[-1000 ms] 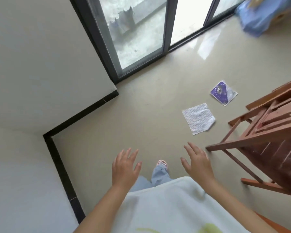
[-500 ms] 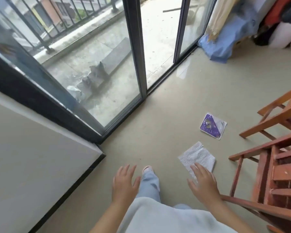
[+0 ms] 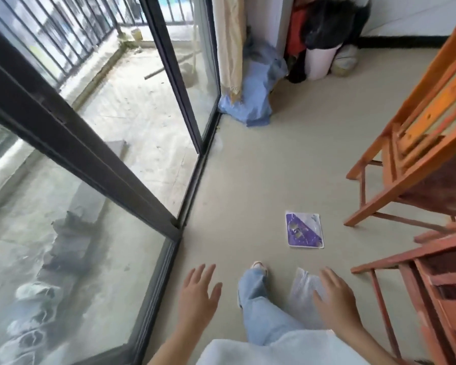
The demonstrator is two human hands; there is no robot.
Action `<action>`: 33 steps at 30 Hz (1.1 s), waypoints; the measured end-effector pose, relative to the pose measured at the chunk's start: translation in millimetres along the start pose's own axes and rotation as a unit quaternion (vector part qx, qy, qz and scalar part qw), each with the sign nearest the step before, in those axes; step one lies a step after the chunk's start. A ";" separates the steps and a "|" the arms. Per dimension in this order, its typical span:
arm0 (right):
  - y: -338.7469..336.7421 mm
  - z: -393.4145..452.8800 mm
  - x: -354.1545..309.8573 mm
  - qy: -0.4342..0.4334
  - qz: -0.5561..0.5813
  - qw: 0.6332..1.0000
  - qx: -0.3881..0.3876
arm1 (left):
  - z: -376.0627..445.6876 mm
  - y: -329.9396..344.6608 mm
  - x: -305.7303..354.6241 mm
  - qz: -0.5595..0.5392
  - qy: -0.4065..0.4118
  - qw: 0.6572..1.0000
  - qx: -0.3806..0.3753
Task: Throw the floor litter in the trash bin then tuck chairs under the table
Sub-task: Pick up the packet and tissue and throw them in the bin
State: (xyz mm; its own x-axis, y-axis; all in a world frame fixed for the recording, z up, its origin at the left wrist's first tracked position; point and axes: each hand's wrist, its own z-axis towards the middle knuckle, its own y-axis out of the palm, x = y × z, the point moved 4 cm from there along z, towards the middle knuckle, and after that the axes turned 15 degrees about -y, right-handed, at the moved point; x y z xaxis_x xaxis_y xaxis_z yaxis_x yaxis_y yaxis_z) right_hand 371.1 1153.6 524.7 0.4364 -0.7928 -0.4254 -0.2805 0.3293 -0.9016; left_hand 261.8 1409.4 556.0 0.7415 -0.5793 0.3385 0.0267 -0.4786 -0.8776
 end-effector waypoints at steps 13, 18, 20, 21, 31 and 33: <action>-35.7 193.4 26.9 0.110 0.016 0.982 0.155 | 220.2 -5.1 183.6 0.178 0.224 0.950 -0.125; -23.8 149.2 52.3 0.365 0.029 0.909 0.201 | 260.9 45.0 275.5 0.273 0.425 0.834 -0.221; -8.9 123.9 52.2 0.461 0.035 0.861 0.213 | 266.1 69.3 305.7 0.306 0.516 0.765 -0.233; 2.0 112.0 48.3 0.505 0.041 0.834 0.218 | 266.8 81.7 318.2 0.329 0.549 0.731 -0.238; 183.6 86.1 38.2 0.690 0.138 0.685 0.189 | 268.6 272.4 330.0 0.412 0.662 0.571 -0.256; 231.6 90.6 65.6 0.692 0.127 0.685 0.188 | 274.5 330.5 306.0 0.427 0.654 0.562 -0.271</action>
State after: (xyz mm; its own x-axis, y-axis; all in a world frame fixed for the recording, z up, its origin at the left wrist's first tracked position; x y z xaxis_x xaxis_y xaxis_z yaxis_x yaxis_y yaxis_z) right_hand 412.2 1224.4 280.9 -0.8881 -0.3258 -0.3241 0.1559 0.4500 -0.8793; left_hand 681.6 1255.1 276.4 -0.8091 -0.5697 0.1440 -0.4361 0.4180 -0.7969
